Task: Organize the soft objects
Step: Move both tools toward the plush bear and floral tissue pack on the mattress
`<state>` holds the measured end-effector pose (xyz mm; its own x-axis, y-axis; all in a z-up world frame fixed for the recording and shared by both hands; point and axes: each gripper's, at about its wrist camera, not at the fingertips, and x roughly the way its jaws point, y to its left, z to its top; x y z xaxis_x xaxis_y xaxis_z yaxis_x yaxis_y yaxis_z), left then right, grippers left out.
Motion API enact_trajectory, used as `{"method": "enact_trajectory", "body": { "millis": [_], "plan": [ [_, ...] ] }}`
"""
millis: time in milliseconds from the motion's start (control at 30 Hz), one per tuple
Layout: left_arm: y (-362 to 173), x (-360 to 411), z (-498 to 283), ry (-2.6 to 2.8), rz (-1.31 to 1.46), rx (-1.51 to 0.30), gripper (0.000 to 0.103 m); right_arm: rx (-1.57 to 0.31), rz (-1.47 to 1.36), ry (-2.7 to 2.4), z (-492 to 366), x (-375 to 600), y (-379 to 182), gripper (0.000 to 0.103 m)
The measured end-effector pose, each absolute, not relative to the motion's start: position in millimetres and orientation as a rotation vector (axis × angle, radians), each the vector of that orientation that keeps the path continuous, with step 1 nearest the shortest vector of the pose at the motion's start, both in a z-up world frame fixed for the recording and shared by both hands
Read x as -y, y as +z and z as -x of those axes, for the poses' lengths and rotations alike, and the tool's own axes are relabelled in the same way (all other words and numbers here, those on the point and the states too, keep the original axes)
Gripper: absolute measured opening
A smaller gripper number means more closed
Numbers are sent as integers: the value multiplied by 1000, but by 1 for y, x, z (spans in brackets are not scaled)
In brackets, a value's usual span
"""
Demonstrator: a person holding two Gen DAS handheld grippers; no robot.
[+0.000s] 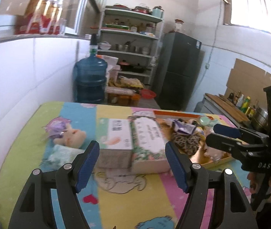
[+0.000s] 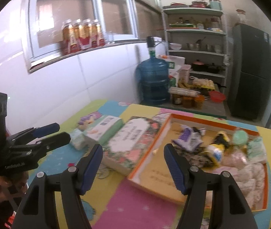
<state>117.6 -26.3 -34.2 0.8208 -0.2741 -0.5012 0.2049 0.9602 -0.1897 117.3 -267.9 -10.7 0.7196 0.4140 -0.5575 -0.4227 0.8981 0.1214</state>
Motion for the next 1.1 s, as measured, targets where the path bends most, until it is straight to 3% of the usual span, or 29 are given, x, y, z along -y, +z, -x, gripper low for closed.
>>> {"method": "enact_trajectory", "body": {
  "millis": [767, 900, 1100],
  "plan": [
    [-61, -92, -97, -98, 225, -530, 73, -659, 201, 836, -117, 119, -31, 66],
    [-62, -107, -100, -69, 236, -527, 73, -689, 248, 923, -133, 87, -38, 73],
    [-68, -128, -110, -46, 245, -532, 73, -763, 376, 958, -166, 45, -54, 74]
  ]
}}
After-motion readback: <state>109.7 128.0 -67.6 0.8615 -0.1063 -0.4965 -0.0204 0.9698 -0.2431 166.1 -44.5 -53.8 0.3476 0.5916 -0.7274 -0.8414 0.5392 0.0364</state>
